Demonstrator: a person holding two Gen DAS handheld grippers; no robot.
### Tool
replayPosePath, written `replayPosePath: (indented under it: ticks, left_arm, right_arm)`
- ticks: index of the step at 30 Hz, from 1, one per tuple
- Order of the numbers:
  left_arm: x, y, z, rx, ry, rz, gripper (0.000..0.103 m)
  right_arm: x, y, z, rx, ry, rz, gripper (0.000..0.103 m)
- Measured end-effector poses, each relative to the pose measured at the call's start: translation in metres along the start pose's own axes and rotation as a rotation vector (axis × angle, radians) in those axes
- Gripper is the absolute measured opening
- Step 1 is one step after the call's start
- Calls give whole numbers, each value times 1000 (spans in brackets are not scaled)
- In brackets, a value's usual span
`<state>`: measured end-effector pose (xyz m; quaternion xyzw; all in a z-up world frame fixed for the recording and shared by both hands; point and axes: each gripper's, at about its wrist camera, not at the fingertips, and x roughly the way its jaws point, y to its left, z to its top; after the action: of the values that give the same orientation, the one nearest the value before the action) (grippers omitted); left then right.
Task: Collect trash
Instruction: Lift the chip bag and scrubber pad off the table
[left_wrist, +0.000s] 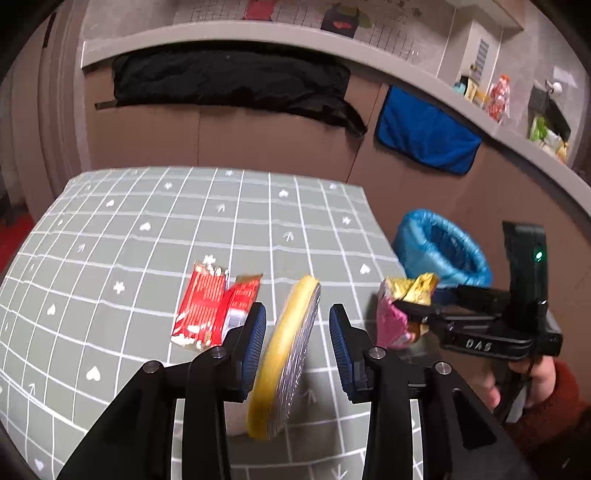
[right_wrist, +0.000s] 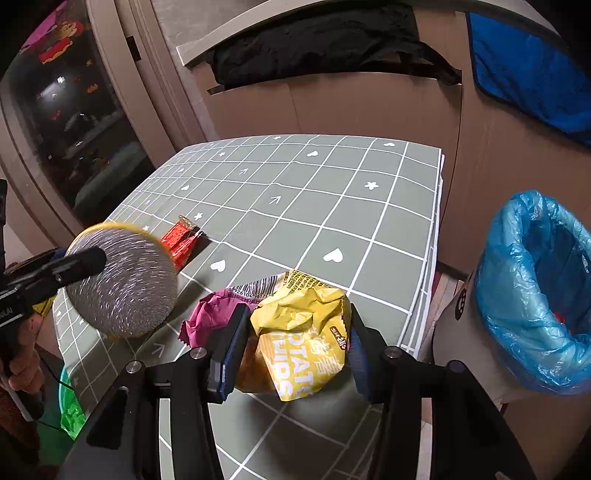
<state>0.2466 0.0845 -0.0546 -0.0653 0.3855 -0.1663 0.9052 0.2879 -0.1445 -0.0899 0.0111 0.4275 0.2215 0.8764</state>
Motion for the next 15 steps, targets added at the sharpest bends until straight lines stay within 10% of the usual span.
replayPosePath:
  ticks: [15]
  left_arm:
    - [-17,1,-14,13,30,58,14]
  right_arm:
    - [-19,2,-1,-4,-52,2,47]
